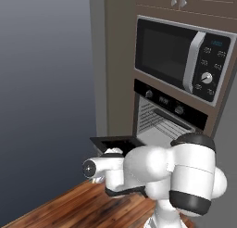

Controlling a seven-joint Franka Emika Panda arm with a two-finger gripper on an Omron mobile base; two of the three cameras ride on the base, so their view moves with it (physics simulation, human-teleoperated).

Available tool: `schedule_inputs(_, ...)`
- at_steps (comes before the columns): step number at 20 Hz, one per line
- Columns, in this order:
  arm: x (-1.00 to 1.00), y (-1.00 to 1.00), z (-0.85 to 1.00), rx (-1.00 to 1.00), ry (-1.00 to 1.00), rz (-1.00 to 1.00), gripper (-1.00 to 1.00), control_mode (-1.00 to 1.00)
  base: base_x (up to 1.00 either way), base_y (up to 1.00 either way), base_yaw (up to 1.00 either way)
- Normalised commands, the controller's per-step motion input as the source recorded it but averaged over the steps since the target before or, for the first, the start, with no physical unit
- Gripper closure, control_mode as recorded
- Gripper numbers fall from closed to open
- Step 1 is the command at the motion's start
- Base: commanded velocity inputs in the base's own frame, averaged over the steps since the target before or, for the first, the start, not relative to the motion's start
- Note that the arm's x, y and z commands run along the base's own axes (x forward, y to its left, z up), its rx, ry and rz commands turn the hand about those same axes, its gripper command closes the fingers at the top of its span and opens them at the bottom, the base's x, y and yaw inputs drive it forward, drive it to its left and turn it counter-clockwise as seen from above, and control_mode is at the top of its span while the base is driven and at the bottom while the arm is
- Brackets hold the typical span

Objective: Take the baked cake out of the oven and place it on the plate for cooling. Then close the oven door.

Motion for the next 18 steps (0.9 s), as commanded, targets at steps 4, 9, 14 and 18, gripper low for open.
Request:
schedule_inputs(4,0.00,0.31,-0.68,-0.21,0.00,-0.01,-1.00,-1.00,0.00,0.00,0.00)
schedule_inputs(9,0.00,0.22,-0.58,-0.25,-0.07,-0.09,-1.00,-1.00,0.00,0.00,0.00)
schedule_inputs(14,0.15,0.04,-0.58,-0.28,-0.12,-0.21,-1.00,-1.00,0.00,0.00,0.00)
schedule_inputs(18,0.16,0.04,-0.49,-0.22,-0.02,-0.19,-1.00,-1.00,0.00,0.00,0.00)
